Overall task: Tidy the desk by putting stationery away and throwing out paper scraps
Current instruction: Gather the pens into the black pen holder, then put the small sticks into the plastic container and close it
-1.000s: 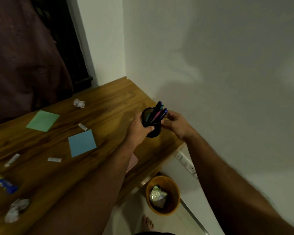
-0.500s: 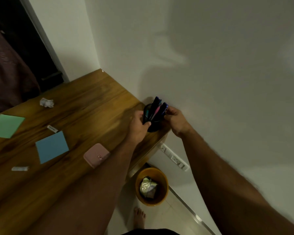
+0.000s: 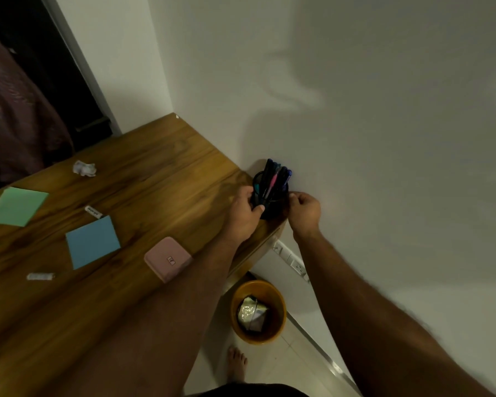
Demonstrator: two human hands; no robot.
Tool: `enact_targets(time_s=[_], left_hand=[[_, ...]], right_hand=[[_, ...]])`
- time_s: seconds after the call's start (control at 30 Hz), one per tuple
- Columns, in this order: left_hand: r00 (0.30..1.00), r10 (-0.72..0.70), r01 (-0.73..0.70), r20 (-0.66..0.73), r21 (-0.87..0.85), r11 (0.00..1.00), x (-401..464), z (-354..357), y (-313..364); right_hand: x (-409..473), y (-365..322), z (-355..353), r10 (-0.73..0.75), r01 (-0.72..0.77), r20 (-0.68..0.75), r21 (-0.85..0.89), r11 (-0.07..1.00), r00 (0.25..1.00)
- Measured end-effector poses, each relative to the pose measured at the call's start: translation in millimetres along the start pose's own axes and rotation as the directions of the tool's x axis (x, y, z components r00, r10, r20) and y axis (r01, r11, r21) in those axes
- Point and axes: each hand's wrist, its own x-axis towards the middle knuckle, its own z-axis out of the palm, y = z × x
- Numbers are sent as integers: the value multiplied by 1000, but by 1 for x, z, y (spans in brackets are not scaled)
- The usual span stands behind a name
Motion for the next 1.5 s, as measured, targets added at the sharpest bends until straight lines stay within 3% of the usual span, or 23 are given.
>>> enact_targets(time_s=[0.17, 0.37, 0.53, 0.7, 0.83, 1.03, 1.13, 1.33, 1.5], left_hand=[[996, -22, 23, -89, 15, 1000, -2, -22, -4], [978, -17, 27, -209, 47, 999, -8, -72, -20], [925, -63, 99, -375, 77, 992, -36, -125, -42], [840, -161, 251, -518, 109, 962, -86, -184, -74], [751, -211, 318, -626, 62, 946, -127, -226, -97], [671, -253, 353, -697, 1, 935, -182, -276, -122], [671, -251, 356, -697, 6, 934, -201, -294, -132], [729, -203, 303, -654, 43, 952, -225, -319, -152], [778, -127, 246, -615, 111, 963, -243, -336, -156]], right_hand=[[-29, 21, 4, 49, -52, -31, -113, 992, 998], [-76, 4, 51, -88, 135, 229, -199, 971, 969], [-101, -23, 112, -237, 379, 532, -174, 909, 813], [-138, -41, 166, -263, 528, 744, -140, 838, 614], [-177, -45, 200, -252, 595, 838, -105, 797, 484], [-231, -42, 244, -271, 738, 889, -101, 668, 368], [-246, -42, 255, -267, 778, 877, -171, 605, 400], [-259, -38, 256, -158, 736, 805, -419, 532, 572], [-293, -33, 258, -195, 725, 782, -412, 551, 592]])
